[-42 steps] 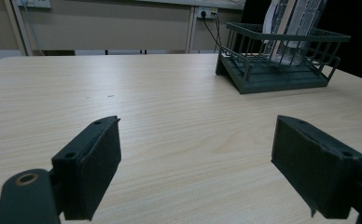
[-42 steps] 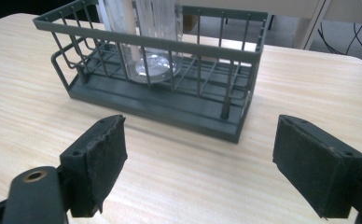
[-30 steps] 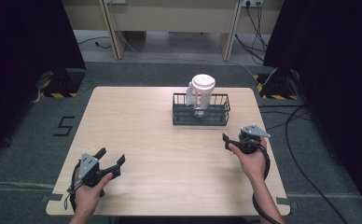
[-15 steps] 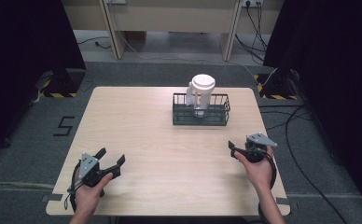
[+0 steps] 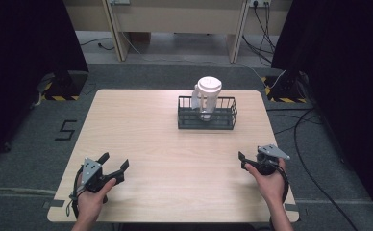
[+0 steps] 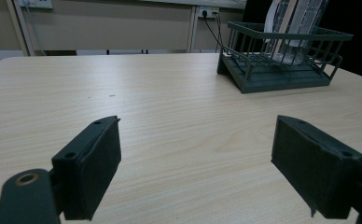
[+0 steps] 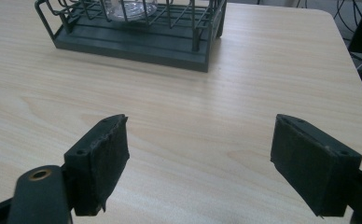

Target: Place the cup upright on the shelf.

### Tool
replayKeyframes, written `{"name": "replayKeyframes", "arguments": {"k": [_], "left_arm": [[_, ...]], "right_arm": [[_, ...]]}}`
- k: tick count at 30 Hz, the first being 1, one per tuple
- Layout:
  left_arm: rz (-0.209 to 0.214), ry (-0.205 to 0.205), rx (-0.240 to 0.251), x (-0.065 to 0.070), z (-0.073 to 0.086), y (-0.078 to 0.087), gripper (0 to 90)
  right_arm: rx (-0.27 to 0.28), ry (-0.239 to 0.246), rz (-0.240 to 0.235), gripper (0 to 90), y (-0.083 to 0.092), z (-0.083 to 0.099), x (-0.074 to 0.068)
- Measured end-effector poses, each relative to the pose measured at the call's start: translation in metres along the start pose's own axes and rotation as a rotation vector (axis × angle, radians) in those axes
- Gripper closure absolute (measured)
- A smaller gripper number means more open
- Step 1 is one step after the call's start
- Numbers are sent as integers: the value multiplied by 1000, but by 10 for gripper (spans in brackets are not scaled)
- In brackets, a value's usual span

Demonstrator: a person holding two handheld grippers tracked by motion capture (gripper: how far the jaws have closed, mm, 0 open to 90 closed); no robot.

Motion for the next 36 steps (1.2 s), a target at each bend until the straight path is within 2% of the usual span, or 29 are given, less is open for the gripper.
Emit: {"name": "replayKeyframes", "arguments": {"k": [36], "left_arm": [[0,-4,-1,1,0,0,152]], "right_arm": [[27,-51,51,205,27,39,17]]}}
Point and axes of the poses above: each handheld gripper's, and its own axes: y roughly backward along the jaws, z roughly out of its underside, x roughly to its right, the point moved 2 cm from there along -y, roughly forward along the jaws
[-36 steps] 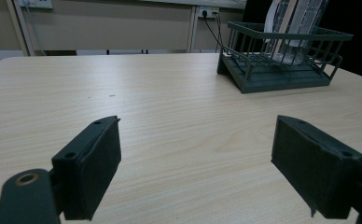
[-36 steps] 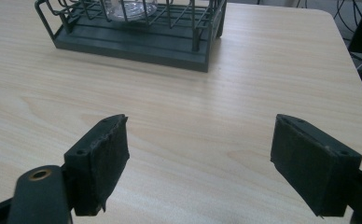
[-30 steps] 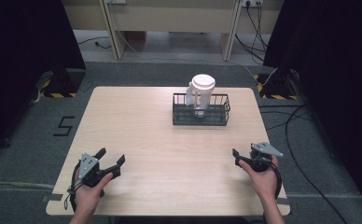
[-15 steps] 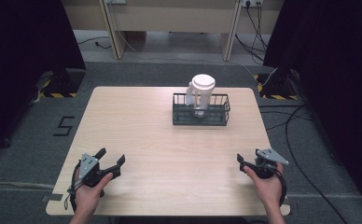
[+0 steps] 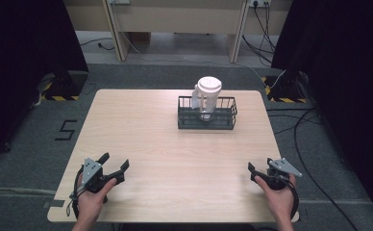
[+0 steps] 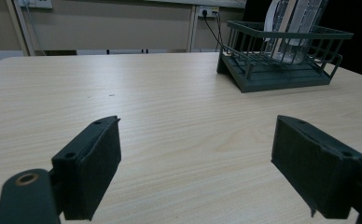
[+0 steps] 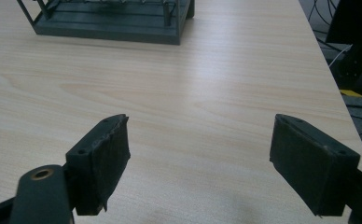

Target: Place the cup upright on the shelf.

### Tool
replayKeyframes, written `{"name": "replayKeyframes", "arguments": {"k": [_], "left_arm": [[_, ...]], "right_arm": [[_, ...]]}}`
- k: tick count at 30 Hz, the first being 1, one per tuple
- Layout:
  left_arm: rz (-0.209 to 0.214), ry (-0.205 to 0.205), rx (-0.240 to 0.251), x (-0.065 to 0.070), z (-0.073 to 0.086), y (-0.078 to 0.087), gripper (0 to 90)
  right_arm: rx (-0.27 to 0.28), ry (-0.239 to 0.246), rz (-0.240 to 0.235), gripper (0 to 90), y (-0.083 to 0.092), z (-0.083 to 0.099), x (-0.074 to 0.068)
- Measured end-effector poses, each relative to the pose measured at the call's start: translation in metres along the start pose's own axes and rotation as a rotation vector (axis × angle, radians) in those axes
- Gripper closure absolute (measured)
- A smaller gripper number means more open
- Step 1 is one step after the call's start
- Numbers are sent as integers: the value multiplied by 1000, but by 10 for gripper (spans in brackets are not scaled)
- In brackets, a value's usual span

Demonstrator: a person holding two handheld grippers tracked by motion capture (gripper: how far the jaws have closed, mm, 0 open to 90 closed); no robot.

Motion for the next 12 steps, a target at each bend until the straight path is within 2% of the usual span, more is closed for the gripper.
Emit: {"name": "replayKeyframes", "arguments": {"k": [6,12], "left_arm": [[-1,0,0,0,0,0,152],[-1,-2,-1,0,0,0,152]], "right_arm": [[11,-19,6,205,2,2,1],[24,-13,6,205,2,2,1]]}}
Point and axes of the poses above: each handheld gripper's, and its own axes: y roughly backward along the jaws, z roughly out of its underside, x roughly to its right, the point moved 2 cm from there along -y, roughly forward along the jaws
